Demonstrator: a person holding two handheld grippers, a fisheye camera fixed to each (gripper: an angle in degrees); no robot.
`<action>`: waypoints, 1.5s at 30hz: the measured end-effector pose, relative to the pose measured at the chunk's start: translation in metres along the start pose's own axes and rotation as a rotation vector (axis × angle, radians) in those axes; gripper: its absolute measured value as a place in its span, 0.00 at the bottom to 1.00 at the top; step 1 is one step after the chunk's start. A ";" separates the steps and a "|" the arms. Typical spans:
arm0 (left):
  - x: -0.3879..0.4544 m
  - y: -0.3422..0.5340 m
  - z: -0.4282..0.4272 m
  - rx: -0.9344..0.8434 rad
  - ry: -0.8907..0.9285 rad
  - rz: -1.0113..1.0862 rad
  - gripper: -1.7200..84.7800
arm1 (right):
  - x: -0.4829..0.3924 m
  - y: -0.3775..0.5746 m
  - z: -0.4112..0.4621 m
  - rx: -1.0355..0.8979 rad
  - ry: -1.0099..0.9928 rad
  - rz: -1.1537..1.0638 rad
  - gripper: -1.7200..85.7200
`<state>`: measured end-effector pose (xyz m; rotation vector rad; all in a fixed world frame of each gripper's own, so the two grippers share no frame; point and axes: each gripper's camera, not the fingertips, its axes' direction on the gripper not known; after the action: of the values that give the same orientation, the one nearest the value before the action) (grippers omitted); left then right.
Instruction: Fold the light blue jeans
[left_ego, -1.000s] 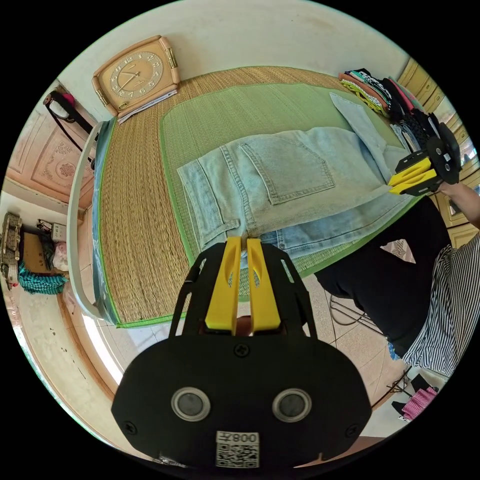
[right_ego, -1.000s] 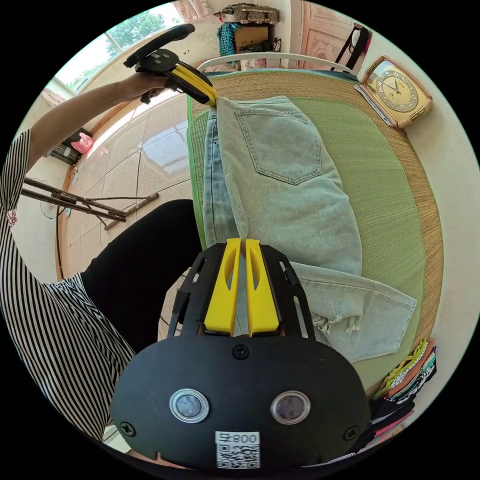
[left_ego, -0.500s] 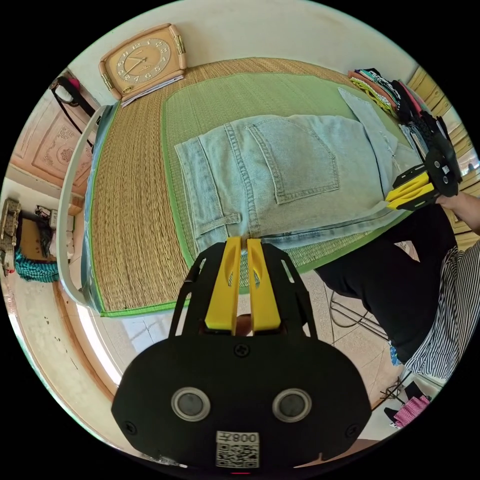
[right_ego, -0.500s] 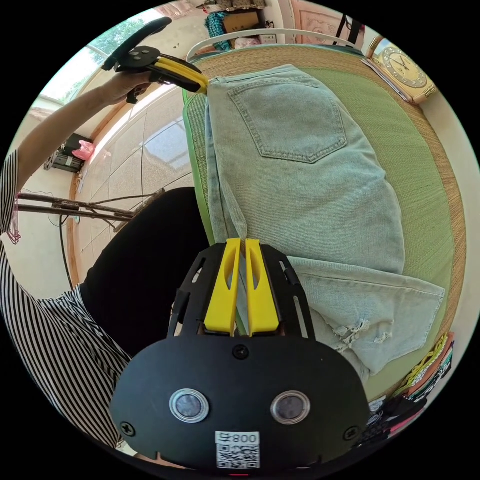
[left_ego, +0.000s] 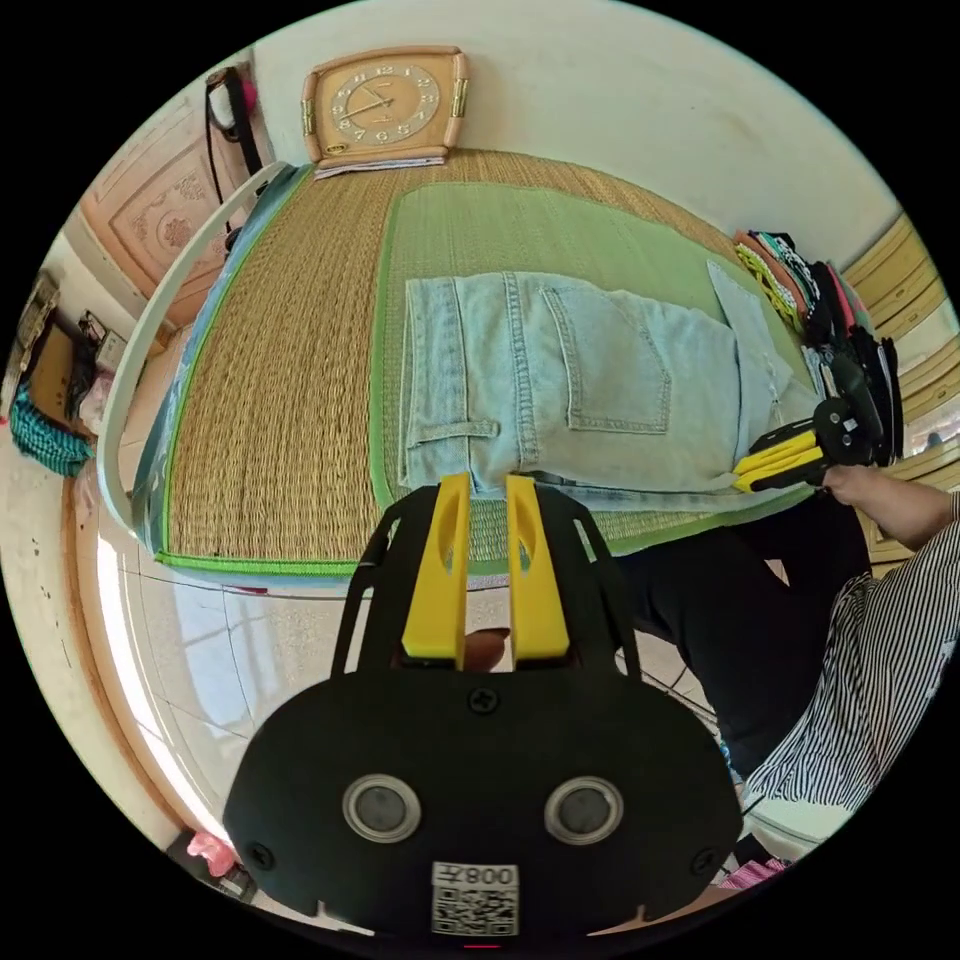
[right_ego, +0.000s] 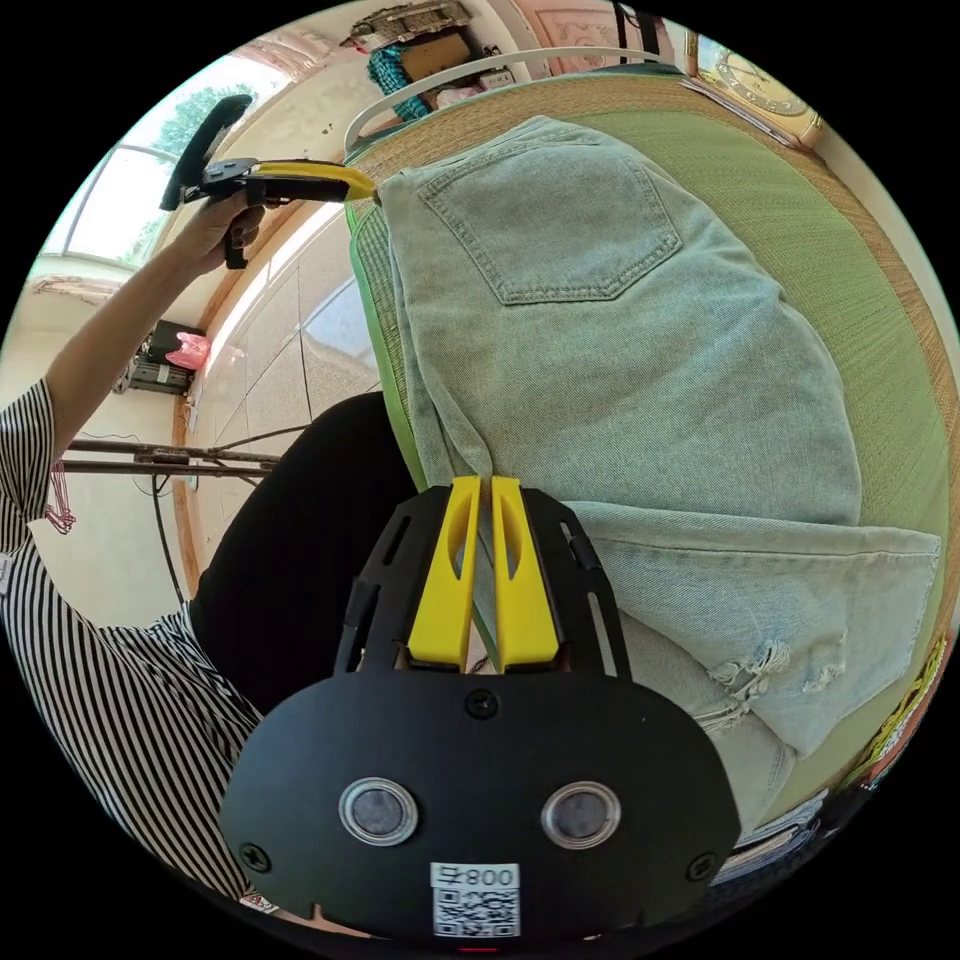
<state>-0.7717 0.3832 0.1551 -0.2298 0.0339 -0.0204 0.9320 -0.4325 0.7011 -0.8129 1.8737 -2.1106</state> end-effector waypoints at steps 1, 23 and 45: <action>-0.003 0.005 -0.001 0.023 0.018 -0.022 0.06 | 0.004 0.004 -0.002 0.012 -0.012 0.016 0.05; 0.011 0.030 0.112 0.059 0.247 -0.278 0.02 | 0.068 0.084 -0.094 0.202 -0.210 0.161 0.03; 0.242 -0.087 0.181 -0.088 0.496 0.172 0.10 | 0.159 0.146 -0.202 0.281 -0.087 0.382 0.03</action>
<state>-0.5250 0.3342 0.3439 -0.3052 0.5495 0.0964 0.6647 -0.3652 0.5937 -0.4348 1.4989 -1.9939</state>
